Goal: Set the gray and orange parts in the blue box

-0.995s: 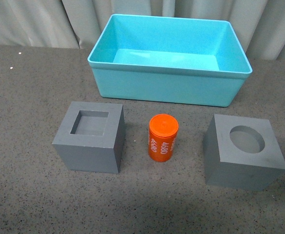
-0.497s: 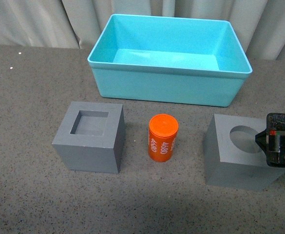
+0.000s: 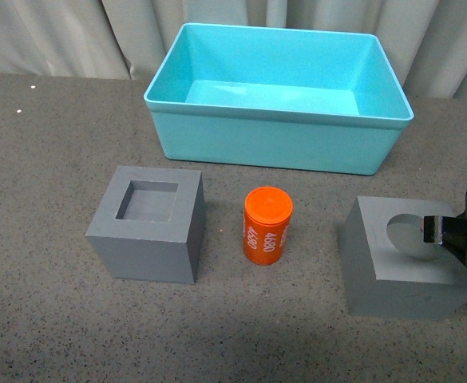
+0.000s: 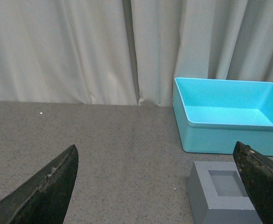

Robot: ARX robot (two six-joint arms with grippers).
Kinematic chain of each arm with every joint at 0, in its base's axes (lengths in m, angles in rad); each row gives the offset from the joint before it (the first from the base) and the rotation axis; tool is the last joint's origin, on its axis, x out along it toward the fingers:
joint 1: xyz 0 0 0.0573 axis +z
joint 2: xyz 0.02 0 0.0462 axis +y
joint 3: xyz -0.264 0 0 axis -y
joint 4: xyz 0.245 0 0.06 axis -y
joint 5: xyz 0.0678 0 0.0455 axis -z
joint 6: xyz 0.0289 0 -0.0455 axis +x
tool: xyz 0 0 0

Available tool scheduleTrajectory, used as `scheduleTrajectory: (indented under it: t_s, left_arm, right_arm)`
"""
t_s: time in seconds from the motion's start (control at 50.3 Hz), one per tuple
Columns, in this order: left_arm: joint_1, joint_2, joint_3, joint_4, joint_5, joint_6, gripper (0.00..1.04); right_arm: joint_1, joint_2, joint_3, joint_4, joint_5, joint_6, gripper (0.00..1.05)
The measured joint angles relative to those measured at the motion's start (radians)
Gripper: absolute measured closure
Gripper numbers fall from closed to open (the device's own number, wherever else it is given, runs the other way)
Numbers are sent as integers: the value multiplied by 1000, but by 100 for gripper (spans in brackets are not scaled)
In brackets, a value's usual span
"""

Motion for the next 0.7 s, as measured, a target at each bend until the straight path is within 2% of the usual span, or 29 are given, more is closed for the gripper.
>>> scheduleTrajectory:
  t_s: [0.139,0.438,0.696]
  left_arm:
    - [0,0,0,0,0,0,7]
    - [0,0,0,0,0,0,7]
    - [0,0,0,0,0,0,7]
  right_arm:
    - [-9,-39,-9,-14,-2,-9,89]
    - [-19,-356,29,42,-11,-52,89]
    - [-21,-124,262,127,-13,-80,90]
